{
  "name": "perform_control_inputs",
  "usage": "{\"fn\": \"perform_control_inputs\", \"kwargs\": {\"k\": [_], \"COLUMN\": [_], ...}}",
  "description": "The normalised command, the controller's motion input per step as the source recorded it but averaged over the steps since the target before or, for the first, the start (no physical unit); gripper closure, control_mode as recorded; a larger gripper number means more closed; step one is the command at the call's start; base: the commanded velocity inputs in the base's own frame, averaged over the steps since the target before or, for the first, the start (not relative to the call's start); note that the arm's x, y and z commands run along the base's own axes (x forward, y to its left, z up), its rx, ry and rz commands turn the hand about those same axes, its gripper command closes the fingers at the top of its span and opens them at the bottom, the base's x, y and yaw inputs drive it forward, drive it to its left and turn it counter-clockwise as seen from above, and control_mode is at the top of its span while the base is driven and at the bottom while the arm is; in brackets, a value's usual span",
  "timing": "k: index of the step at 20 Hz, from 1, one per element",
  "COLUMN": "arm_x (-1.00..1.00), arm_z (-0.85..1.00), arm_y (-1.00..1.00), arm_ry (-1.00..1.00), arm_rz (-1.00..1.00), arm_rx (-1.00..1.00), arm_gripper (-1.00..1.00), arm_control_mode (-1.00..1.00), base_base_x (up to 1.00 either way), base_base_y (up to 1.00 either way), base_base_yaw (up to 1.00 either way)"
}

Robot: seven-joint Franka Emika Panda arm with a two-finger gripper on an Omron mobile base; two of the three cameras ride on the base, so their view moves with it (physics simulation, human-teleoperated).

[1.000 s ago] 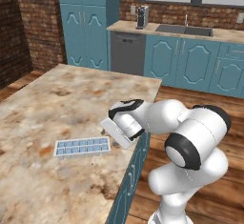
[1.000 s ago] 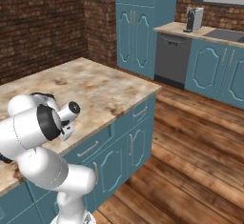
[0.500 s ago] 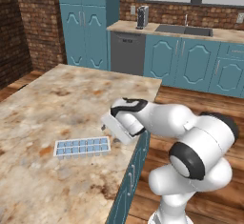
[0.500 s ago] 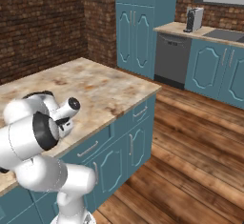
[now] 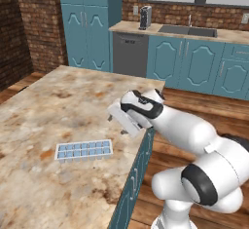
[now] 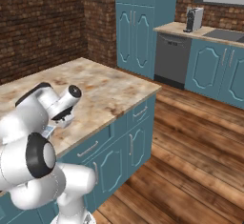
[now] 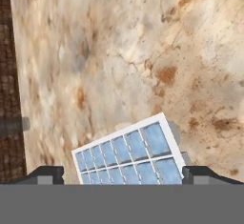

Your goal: Open the freezer door, pick up the ice cube tray from the freezer, and place it on the dining counter.

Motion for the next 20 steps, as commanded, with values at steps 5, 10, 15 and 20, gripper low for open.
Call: {"fn": "perform_control_inputs", "kwargs": {"k": [5, 10, 15, 20], "arm_x": [-0.25, -0.36, -0.4, -0.37], "arm_z": [0.34, 0.37, 0.4, 0.41], "arm_y": [-0.59, -0.37, -0.29, -0.43], "arm_ry": [0.0, -0.04, -0.04, -0.02], "arm_rz": [0.0, 0.0, 0.0, 0.0], "arm_rx": [-0.05, -0.16, -0.2, -0.19], "arm_gripper": [-1.0, -1.0, -1.0, -1.0], "arm_control_mode": [-1.0, -1.0, -1.0, -1.0], "base_base_x": [0.0, 0.0, 0.0, 0.0], "base_base_y": [0.0, 0.0, 0.0, 0.0], "base_base_yaw": [0.0, 0.0, 0.0, 0.0]}}
